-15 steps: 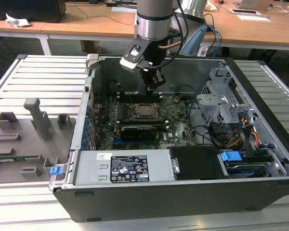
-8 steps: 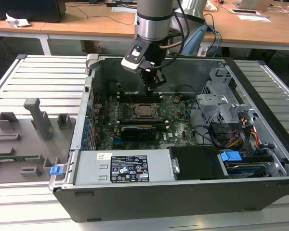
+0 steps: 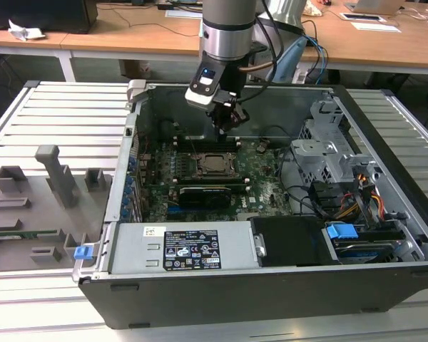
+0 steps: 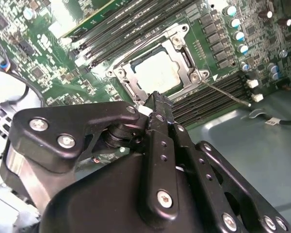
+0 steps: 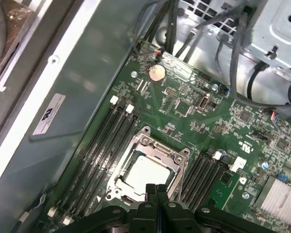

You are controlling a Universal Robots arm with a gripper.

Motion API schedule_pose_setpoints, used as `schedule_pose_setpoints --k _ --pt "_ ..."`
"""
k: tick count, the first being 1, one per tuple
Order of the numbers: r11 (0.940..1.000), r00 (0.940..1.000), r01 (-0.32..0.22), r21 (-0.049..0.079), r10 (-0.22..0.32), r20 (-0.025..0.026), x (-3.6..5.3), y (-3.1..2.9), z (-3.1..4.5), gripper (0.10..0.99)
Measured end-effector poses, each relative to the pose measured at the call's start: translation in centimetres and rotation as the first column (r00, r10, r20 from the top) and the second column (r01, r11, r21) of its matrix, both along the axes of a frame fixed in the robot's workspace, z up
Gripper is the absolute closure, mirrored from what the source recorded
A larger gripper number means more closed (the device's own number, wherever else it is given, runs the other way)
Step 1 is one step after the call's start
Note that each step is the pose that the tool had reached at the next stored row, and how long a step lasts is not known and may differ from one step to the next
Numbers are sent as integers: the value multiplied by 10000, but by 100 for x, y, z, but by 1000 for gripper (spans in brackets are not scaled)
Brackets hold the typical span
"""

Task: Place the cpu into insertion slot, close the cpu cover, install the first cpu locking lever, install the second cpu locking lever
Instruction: 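Install the first cpu locking lever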

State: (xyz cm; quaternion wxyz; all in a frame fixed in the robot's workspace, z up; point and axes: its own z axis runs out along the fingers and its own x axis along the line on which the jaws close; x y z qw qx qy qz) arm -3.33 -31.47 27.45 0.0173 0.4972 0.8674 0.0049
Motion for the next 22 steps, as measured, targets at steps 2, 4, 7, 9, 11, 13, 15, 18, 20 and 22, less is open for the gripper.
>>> schedule_pose_setpoints --k 2,4,7,9,11,13,15,18,20,22 --pt "9992 9992 -407 0 407 0 0 0 0 980" --pt "9969 9969 -790 1 790 0 0 0 0 980" --pt "9921 9921 -1251 0 1251 0 0 0 0 980" --pt "9891 9891 -1471 0 1471 0 0 0 0 980" --pt "9853 9853 -1709 1 1709 0 0 0 0 980" --pt "9829 9829 -1841 1 1841 -1 0 0 0 980" --pt "9805 9805 -1964 1 1964 -1 0 0 0 980" --pt "9772 9772 -2124 1 2124 0 0 0 0 980" --pt "9708 9708 -2401 1 2401 -2 0 0 0 980" --pt "9611 9611 -2761 1 2761 -2 0 0 -1 980"
